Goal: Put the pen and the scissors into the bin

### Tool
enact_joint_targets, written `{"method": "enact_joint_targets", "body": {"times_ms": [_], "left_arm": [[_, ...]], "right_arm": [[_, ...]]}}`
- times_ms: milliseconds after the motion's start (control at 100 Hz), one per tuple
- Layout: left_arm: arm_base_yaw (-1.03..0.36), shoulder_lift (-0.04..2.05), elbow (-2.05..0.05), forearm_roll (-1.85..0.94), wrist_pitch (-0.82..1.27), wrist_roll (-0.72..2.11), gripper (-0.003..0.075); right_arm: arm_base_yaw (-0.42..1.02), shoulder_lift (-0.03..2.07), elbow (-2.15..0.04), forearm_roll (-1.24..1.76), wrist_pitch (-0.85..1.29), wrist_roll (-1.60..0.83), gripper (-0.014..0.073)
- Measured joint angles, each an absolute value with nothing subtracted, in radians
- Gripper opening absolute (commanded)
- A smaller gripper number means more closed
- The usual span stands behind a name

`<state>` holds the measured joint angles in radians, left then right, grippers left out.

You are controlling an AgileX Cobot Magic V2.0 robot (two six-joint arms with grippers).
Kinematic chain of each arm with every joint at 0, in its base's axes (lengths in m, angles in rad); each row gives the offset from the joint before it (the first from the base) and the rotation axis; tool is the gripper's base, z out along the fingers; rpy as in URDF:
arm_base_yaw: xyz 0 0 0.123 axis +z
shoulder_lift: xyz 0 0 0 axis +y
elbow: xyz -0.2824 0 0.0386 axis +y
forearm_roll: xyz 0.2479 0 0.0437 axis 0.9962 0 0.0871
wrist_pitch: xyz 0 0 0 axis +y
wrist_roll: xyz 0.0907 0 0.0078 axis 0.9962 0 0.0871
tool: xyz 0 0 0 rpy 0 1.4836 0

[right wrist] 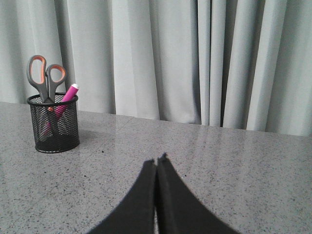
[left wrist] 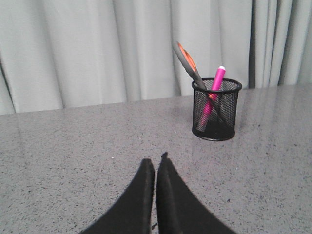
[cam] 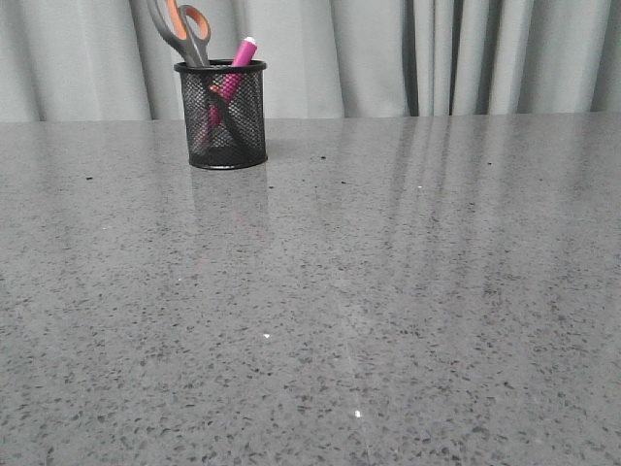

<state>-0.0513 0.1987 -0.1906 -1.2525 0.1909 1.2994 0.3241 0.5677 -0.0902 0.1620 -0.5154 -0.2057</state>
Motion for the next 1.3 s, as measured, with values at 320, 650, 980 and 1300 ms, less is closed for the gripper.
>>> {"method": "enact_joint_targets", "body": {"times_ms": [320,650,980,1300], "left_arm": [[-0.051,0.110,-0.173,-1.286,0.144,1.299,-0.0019],[-0.051,0.106,-0.173,-1.293,0.141,1.299,-0.0019],[-0.051,0.106,-0.173,-1.295,0.141,1.299,-0.0019],[-0.051,0.106,-0.173,-1.246,0.139,1.273,-0.0019]], "right_arm": [[0.324,0.556,-0.064,0.162,-0.551,-0.208,-0.0071],[0.324,0.556,-0.063,0.162,-0.552,-0.208,-0.0071],[0.324,0.556,-0.063,0.162,-0.552,-0.210,-0.0071],[0.324,0.556,-0.063,0.162,-0.552,-0.210,-0.0071]]}}
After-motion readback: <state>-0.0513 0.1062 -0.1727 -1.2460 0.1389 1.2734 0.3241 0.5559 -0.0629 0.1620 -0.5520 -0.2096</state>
